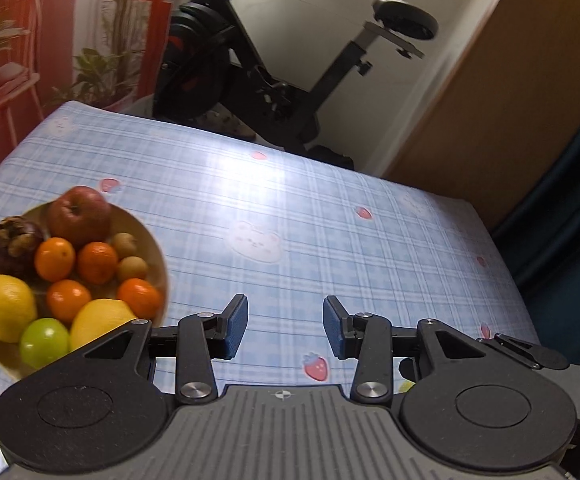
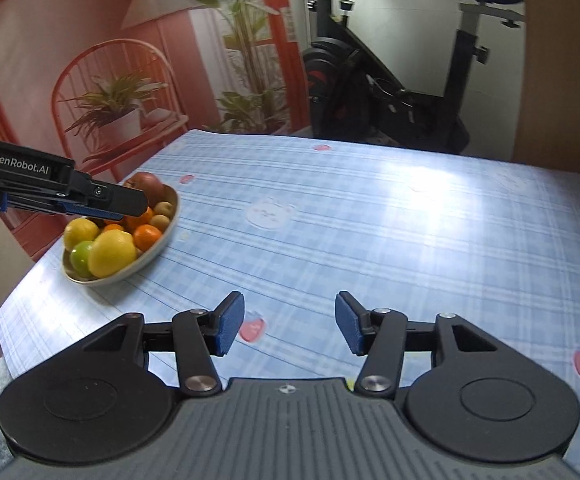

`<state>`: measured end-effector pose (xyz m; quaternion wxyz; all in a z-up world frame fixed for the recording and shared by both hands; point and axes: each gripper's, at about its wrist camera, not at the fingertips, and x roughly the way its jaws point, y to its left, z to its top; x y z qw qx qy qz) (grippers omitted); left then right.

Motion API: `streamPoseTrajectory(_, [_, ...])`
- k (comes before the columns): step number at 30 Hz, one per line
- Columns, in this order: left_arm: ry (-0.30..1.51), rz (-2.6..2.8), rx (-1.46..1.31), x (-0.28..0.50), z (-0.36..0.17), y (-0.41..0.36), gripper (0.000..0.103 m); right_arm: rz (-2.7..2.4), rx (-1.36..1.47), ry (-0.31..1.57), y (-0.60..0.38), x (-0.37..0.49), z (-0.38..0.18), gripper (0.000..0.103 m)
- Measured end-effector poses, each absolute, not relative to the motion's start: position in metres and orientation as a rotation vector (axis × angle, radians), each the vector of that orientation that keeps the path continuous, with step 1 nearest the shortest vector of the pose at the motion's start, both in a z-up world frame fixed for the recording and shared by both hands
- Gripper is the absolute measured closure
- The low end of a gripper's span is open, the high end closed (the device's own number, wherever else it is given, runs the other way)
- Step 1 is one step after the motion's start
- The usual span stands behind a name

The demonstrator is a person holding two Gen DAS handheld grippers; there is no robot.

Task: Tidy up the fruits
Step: 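Move the left gripper to the second green apple and grasp it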

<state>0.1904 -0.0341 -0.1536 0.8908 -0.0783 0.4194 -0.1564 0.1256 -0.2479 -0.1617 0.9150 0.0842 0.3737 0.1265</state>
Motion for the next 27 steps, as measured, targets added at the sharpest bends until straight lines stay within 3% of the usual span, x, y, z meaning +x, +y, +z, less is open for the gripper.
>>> streamPoseTrajectory(16, [0.989, -0.452, -0.111, 0.192, -0.19, -0.104, 0.059, 0.24, 0.108, 0.834, -0.265, 0.086, -0.199, 0.038])
streamPoseTrajectory(27, [1.062, -0.554, -0.058, 0.193, -0.212, -0.148, 0.059, 0.275, 0.181, 0.831, -0.278, 0.085, -0.21, 0.047])
